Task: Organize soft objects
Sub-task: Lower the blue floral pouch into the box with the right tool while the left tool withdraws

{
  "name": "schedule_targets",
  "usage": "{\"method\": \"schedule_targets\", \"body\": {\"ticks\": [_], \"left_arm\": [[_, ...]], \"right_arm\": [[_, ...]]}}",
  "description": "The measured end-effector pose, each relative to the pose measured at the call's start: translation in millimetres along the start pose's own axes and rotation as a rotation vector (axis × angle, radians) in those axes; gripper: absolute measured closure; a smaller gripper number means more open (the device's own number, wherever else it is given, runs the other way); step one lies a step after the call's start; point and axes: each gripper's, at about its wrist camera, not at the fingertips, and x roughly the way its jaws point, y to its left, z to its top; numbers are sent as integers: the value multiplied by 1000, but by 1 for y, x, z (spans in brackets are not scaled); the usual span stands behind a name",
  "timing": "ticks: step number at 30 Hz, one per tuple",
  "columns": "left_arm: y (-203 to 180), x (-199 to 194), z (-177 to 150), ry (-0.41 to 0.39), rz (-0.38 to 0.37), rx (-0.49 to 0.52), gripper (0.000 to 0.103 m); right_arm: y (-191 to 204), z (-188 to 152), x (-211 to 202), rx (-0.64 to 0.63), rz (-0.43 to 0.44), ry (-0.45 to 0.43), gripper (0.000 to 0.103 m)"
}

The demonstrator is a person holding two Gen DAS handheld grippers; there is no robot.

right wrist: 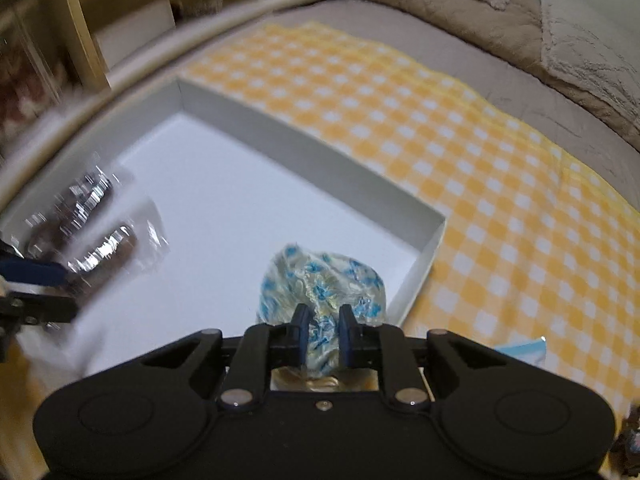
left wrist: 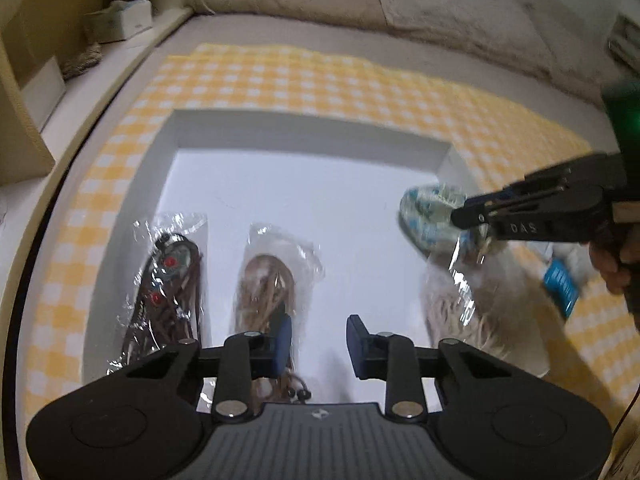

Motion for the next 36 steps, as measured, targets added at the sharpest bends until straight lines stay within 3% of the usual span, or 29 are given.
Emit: {"method": "schedule_targets", "body": {"ticks": [9, 17, 27, 31, 36], "left_arm": [[10, 17, -5, 37, 35, 9, 72], [9, 7, -4, 13, 6, -15, 71], [2, -17, -2, -48, -3, -24, 54], [9, -17, -3, -44, 40, -32, 56], [21, -2, -9, 18, 75, -30, 62]], "right_arm": [[-6, 2, 12, -5, -49, -49, 81], [-17, 6, -7, 101, 8, -70, 79], [-21, 2, -42, 149, 45, -121, 73], [-21, -2, -53, 147, 50, -137, 73], [-21, -5, -64, 144, 56, -149, 73]]}}
